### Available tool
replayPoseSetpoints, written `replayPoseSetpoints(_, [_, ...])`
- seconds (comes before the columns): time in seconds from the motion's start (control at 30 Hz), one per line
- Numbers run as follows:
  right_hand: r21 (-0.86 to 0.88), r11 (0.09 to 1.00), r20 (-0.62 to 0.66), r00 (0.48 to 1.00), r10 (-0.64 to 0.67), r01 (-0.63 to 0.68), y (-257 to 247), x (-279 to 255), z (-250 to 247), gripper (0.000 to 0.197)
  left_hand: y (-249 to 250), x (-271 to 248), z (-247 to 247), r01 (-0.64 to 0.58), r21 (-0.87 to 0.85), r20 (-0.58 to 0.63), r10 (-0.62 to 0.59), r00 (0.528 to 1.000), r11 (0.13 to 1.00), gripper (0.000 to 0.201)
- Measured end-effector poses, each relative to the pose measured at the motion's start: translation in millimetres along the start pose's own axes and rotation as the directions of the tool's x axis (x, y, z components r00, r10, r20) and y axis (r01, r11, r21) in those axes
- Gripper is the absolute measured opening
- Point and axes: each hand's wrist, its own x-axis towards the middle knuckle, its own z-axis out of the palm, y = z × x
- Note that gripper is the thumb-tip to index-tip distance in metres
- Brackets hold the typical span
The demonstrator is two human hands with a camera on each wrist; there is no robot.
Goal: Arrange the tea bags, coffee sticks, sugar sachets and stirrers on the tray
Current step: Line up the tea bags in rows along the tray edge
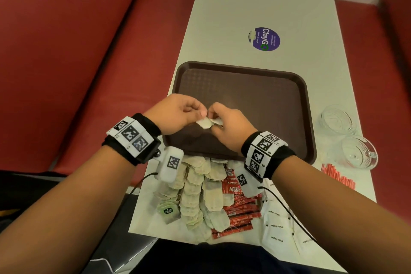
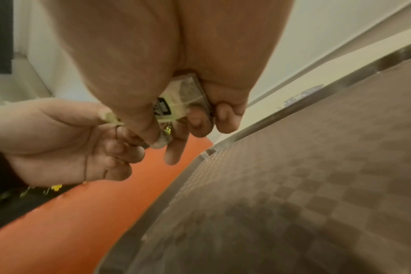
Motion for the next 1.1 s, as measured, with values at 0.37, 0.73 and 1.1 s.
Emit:
replayPoseSetpoints(0.37, [0.185, 0.981, -0.063, 0.995, 0.078, -0.065, 3.8, 6.7, -18.4, 0.019, -6.4, 19.9, -1.2, -0.106, 0.08, -0.155, 0.118, 0.981, 0.991, 0.007])
replayPoseSetpoints(0.73, [-0.265, 0.946, 0.362, 0.89, 0.278, -0.188, 45.2, -29.2, -20.9, 0.014, -32.7, 143.3, -67.4, 0.314, -0.041, -0.516, -0.289, 0.806, 0.948, 0.008])
replayPoseSetpoints(1.1, [-0.233, 0.953, 0.431, 0.858, 0.28, -0.194, 53.2, -32.0, -19.3, 0.012, -42.3, 161.7, -60.4, 0.423, 0.185, -0.55, -0.263, 0.793, 0.887, 0.015])
